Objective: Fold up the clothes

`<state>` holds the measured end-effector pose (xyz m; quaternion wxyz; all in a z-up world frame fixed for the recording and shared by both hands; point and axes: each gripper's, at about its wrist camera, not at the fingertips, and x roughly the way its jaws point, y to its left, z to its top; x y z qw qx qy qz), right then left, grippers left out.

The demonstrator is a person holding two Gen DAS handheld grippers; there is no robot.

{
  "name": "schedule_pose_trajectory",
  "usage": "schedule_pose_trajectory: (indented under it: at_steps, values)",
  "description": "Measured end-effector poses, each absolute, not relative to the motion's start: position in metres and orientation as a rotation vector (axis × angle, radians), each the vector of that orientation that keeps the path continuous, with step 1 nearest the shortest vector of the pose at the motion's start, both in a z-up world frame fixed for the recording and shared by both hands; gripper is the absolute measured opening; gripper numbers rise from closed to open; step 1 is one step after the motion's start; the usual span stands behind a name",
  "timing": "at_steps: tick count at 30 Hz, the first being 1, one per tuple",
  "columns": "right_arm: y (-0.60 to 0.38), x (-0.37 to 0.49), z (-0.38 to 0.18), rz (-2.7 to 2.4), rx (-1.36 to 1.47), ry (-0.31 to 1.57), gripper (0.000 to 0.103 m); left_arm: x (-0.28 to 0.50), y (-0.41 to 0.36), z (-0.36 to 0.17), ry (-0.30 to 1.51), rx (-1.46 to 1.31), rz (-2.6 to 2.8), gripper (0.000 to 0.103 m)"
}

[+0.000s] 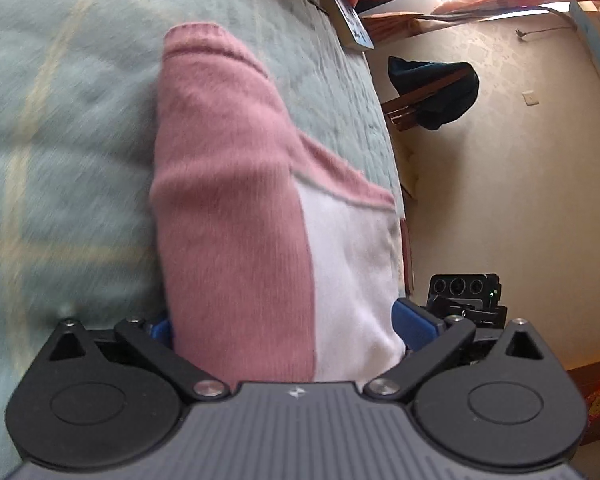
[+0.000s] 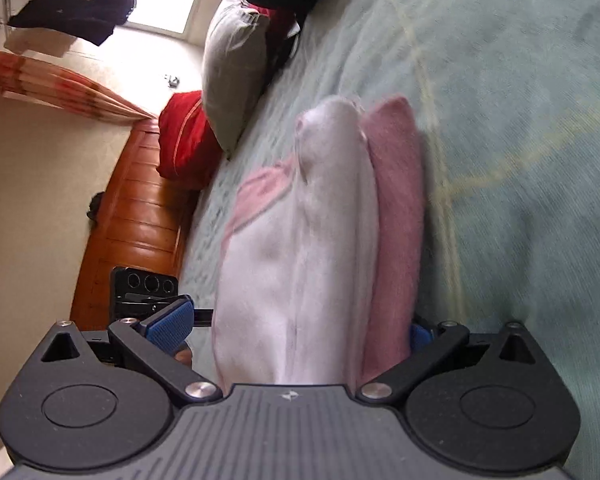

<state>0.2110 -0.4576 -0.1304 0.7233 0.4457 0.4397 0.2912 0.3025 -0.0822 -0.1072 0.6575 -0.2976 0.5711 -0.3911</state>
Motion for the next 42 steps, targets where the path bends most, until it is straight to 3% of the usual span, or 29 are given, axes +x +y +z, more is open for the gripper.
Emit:
schedule_pose_trajectory:
  at_steps: [22, 33, 42]
  values:
    - [-0.452, 0.212, -0.135, 0.701, 1.031, 0.933, 0.103, 0.303, -0.082, -0.113, 1.289, -0.802, -0.845, 0.101]
    - [-0.44, 0.211, -0.106, 0.719, 0.979, 0.92, 0.103, 0.293, -0.071, -0.093, 1.252, -0.847, -0.881, 0.101]
    - [-0.446, 0.207, -0.134, 0.691, 0.996, 0.969, 0.103, 0.28, -0.067, -0.108, 1.288, -0.723, -0.867, 0.102]
